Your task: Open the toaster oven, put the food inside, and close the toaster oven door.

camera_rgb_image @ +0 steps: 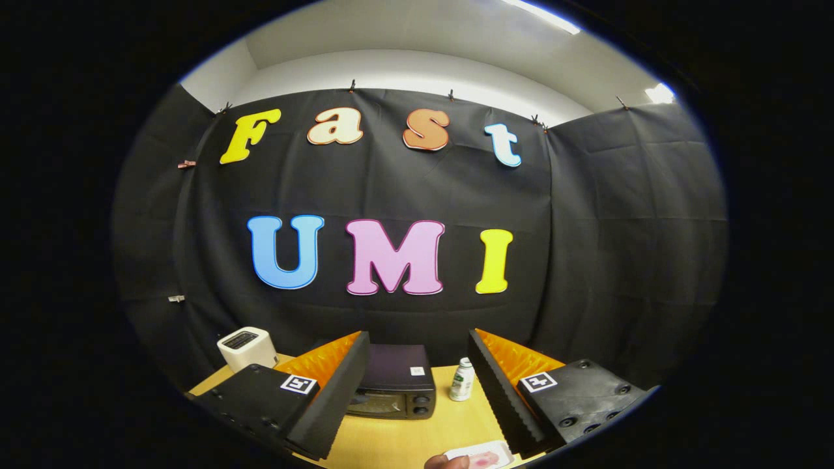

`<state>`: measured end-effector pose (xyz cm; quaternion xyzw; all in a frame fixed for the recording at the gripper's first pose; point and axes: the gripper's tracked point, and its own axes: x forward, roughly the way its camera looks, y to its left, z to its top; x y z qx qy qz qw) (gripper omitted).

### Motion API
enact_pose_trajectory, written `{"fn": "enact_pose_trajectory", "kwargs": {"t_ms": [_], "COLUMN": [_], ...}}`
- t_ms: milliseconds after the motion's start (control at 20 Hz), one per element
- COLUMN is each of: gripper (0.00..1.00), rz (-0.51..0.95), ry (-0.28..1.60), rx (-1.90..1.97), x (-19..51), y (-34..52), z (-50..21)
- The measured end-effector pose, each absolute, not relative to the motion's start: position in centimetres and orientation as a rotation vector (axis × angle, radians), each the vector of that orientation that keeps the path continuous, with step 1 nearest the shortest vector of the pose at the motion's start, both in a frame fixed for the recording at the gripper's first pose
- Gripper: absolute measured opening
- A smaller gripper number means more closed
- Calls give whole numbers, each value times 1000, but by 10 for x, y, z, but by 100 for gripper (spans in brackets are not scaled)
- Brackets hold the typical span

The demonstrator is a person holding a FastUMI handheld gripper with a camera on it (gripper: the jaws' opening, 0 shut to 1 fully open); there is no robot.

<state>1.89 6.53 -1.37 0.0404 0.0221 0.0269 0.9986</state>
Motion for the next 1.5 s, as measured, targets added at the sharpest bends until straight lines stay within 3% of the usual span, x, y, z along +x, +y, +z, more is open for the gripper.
{"fn": "enact_pose_trajectory", "kwargs": {"t_ms": [300,750,1050,1500], "gripper": [97,98,97,98], "rz": [119,185,160,112], "ry": [144,378,486,558], "rx": [119,122,91,61], "x": [62,115,137,155], "y": [128,217,235,231], "z": [-60,-190,-254,-296]}}
